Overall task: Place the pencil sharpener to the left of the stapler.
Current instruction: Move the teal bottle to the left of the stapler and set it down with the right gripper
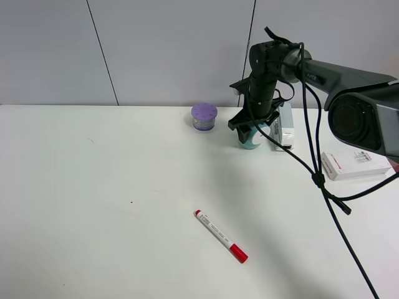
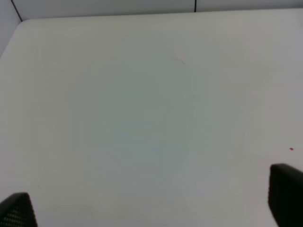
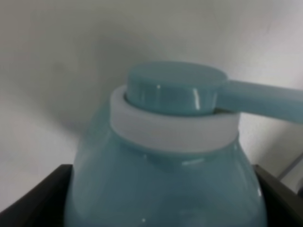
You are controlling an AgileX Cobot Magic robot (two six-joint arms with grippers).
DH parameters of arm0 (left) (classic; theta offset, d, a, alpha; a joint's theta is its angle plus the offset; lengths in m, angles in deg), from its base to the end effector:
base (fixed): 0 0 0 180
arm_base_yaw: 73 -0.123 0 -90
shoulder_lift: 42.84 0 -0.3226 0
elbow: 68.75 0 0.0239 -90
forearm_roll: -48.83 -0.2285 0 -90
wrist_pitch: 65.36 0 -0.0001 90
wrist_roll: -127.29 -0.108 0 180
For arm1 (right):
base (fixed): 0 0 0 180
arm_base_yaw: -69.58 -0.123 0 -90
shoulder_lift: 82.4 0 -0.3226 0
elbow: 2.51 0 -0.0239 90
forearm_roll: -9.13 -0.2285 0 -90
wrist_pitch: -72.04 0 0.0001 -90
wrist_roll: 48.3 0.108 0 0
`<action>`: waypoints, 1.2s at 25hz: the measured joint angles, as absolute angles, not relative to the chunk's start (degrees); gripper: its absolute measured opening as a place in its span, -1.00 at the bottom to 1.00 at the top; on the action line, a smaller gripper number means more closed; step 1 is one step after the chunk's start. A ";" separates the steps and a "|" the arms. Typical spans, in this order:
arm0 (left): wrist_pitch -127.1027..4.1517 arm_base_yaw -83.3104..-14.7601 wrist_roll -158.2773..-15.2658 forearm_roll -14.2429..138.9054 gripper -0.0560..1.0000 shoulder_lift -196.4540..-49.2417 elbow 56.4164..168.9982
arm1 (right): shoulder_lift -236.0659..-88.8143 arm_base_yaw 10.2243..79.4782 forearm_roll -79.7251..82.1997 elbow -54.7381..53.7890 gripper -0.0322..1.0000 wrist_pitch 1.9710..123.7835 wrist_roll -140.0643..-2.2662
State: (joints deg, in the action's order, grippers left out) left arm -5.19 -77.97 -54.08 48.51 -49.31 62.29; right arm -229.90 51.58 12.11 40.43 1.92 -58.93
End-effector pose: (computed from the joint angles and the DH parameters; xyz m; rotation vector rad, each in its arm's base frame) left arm -0.0485 -0.0037 0.2619 -0.0637 2.0174 0.0769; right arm 0.4859 0.1523 0.1546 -0.7756 2.9446 -0.0665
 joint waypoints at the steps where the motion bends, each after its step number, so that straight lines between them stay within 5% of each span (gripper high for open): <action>1: -5.19 -77.97 -54.08 48.51 0.99 -49.31 62.29 | -229.90 51.58 12.11 40.43 0.35 1.92 -58.93; 12: -5.19 -77.97 -54.08 48.51 0.99 -49.31 62.29 | -229.90 51.58 12.06 40.43 0.37 1.92 -58.93; 17: -5.19 -77.97 -54.08 48.51 0.99 -49.31 62.29 | -229.90 51.63 11.80 40.43 0.91 3.06 -56.99; 30: -5.19 -77.97 -54.08 48.51 0.99 -49.31 62.29 | -220.42 50.52 10.47 40.58 0.98 2.45 -58.59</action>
